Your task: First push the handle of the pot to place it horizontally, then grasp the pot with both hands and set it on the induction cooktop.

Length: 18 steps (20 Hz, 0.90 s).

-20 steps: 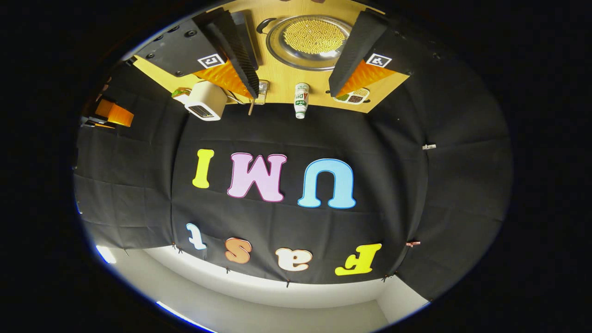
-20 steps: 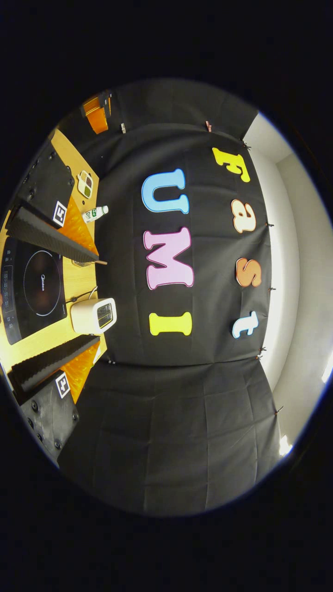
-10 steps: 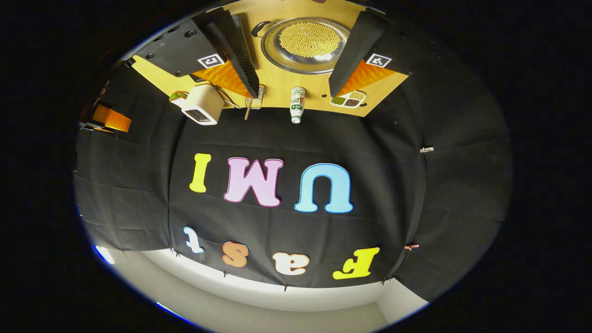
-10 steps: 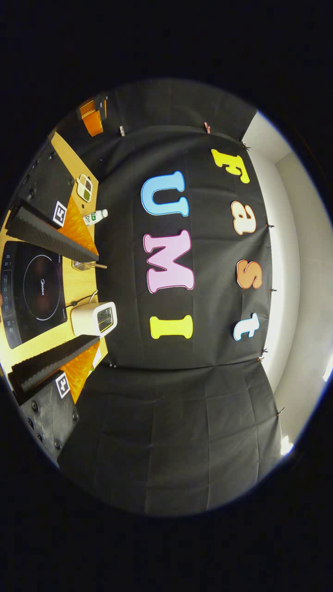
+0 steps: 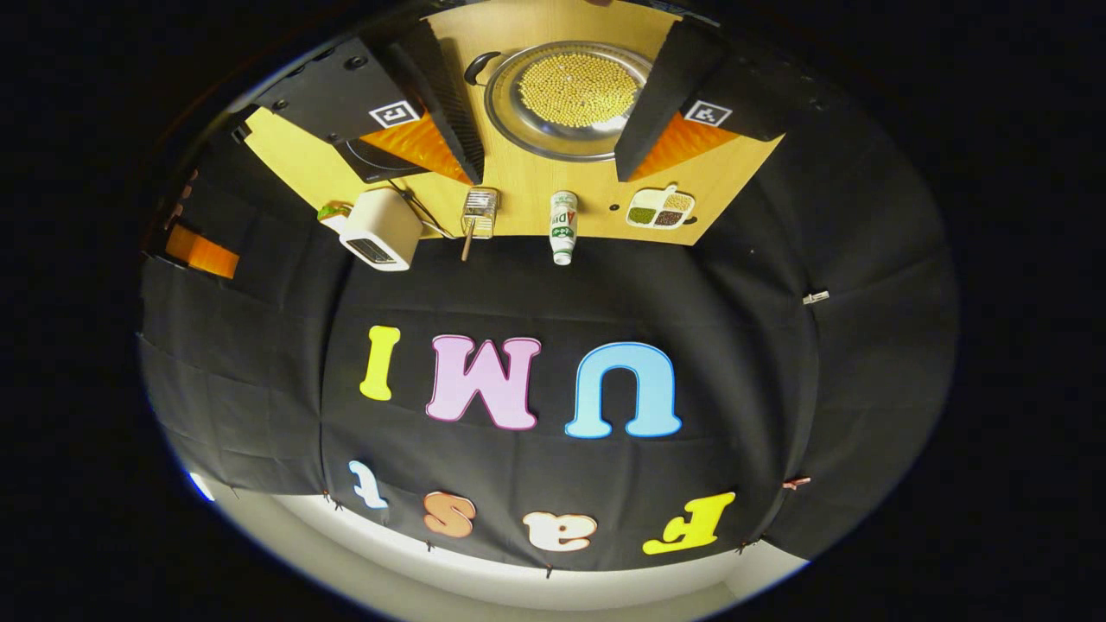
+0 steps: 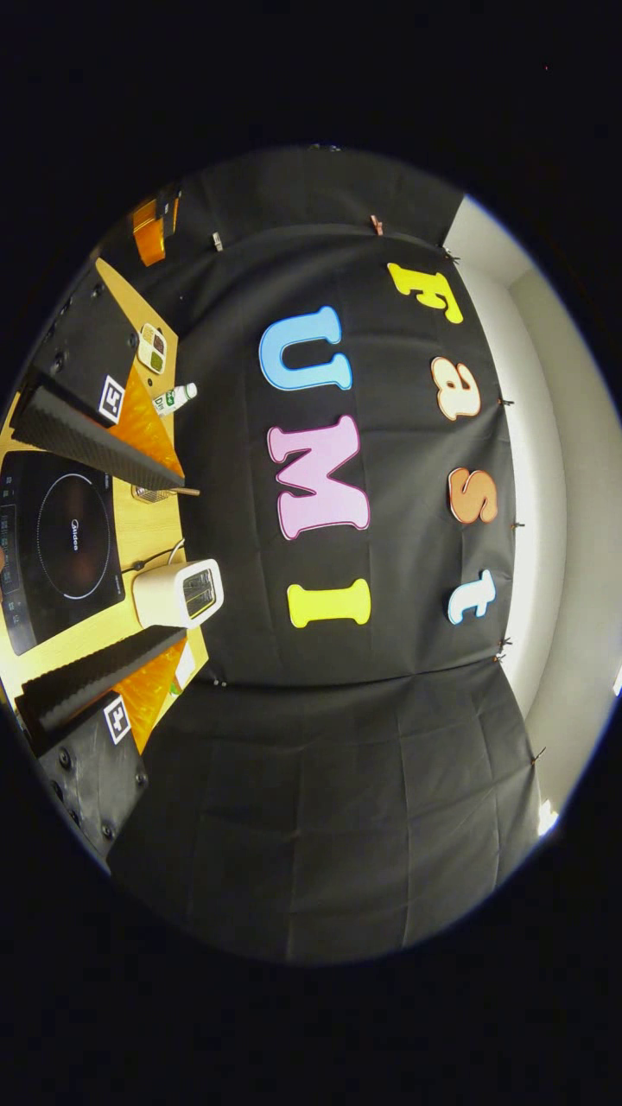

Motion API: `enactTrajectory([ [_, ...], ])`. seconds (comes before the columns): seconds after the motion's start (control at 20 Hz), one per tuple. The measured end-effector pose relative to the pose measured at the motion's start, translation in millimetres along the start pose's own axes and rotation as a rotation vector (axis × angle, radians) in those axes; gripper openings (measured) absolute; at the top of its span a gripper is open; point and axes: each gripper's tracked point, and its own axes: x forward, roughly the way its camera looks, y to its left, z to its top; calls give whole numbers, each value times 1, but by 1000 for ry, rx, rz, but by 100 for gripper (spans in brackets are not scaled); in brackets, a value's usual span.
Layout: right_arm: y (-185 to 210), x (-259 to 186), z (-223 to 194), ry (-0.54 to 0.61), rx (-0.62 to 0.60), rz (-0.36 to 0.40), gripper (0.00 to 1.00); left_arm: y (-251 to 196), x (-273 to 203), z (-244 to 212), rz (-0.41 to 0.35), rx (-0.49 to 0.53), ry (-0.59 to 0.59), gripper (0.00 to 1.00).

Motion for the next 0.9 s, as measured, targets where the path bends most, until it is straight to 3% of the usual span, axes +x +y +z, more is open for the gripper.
enactTrajectory([
  [0.1, -3, 8, -6, 16, 2, 11, 98, 0, 7, -8, -8, -5, 36, 95],
  [0.15, -2, 13, -9, 24, 3, 18, 93, -2, 10, -14, -18, -15, 55, 95],
  [0.2, -2, 15, -11, 33, 5, 25, 98, -5, 13, -22, -33, -22, 79, 94],
  [0.4, 0, 18, -17, 56, 1, 65, 98, 2, 22, -64, -13, 32, 211, 84],
  [0.55, -1, 22, -21, 71, 11, 77, 98, -7, 26, -92, -45, 63, 283, 60],
  [0.9, -15, 38, -27, 108, 4, 77, 98, -17, 30, -177, -115, 138, 460, 27],
])
